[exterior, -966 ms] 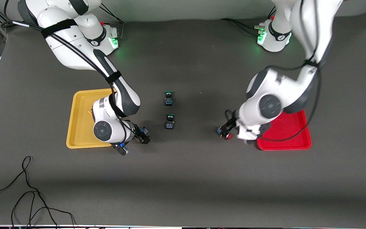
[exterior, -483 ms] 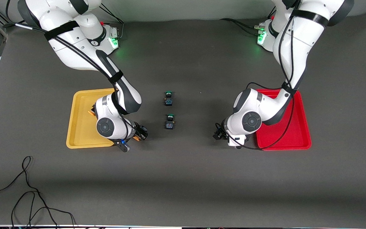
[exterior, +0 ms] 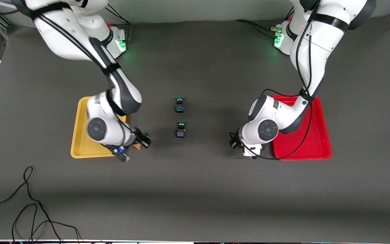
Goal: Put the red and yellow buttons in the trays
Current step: 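Grasp the yellow button with the right gripper while the left gripper grasps red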
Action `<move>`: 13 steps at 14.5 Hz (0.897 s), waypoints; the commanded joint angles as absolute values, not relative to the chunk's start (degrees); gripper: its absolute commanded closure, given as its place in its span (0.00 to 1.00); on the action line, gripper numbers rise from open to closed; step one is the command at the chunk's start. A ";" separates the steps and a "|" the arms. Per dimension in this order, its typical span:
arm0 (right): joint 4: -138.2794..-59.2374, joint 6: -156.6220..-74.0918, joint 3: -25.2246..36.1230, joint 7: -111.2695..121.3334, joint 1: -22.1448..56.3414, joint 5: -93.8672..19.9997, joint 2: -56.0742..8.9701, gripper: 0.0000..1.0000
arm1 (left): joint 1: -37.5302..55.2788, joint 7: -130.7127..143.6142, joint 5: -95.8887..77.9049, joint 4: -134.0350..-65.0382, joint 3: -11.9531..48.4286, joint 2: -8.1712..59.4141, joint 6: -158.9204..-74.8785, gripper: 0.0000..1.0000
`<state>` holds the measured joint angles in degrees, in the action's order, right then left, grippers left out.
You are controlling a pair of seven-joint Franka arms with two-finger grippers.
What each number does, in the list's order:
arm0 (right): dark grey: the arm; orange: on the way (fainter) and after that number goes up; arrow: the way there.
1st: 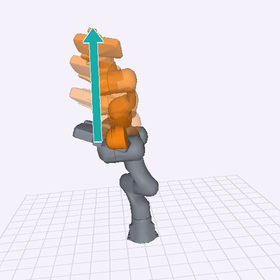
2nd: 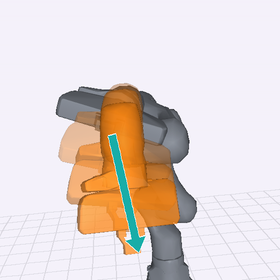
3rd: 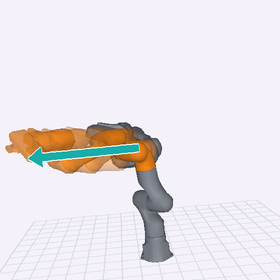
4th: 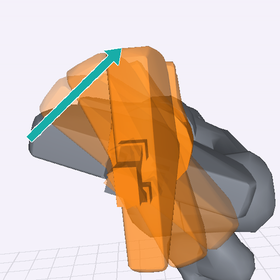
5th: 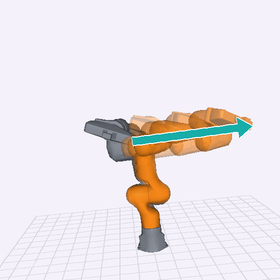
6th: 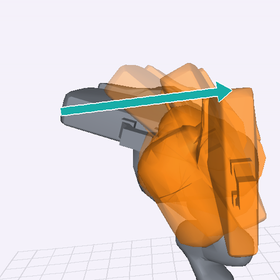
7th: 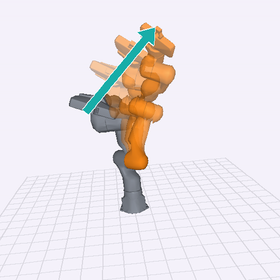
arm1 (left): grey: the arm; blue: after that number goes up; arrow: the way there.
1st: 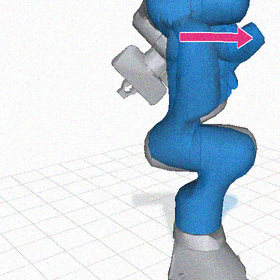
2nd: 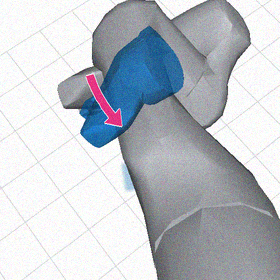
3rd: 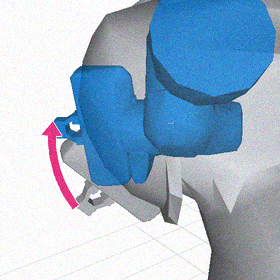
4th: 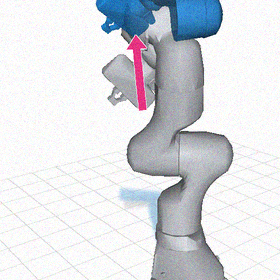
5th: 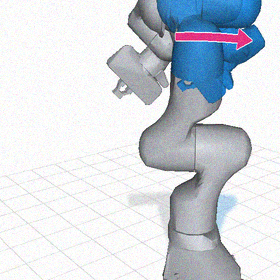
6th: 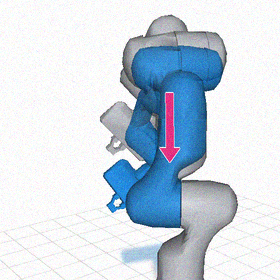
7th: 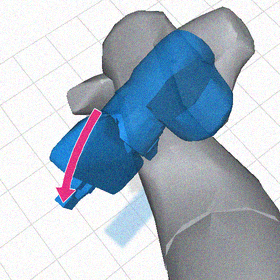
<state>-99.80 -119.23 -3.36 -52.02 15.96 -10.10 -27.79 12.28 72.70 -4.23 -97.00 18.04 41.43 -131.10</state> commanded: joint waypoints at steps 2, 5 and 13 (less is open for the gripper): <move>-110.44 -119.07 4.63 -34.15 13.97 -9.75 -20.48 0.89 | 12.13 74.27 -3.78 -96.60 17.67 33.26 -118.55 1.00; -120.21 -134.16 7.64 -23.76 13.19 -10.63 -20.47 0.89 | 11.17 72.34 -3.87 -93.09 17.32 23.41 -99.73 1.00; -121.38 -140.90 7.65 -21.80 12.22 -14.06 -23.83 0.00 | -5.51 32.29 -3.69 -108.95 17.14 0.35 -90.13 1.00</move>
<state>-121.29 -142.74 7.45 -23.05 11.95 -12.29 -26.35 -1.09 40.51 -3.63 -98.32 16.91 2.68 -82.22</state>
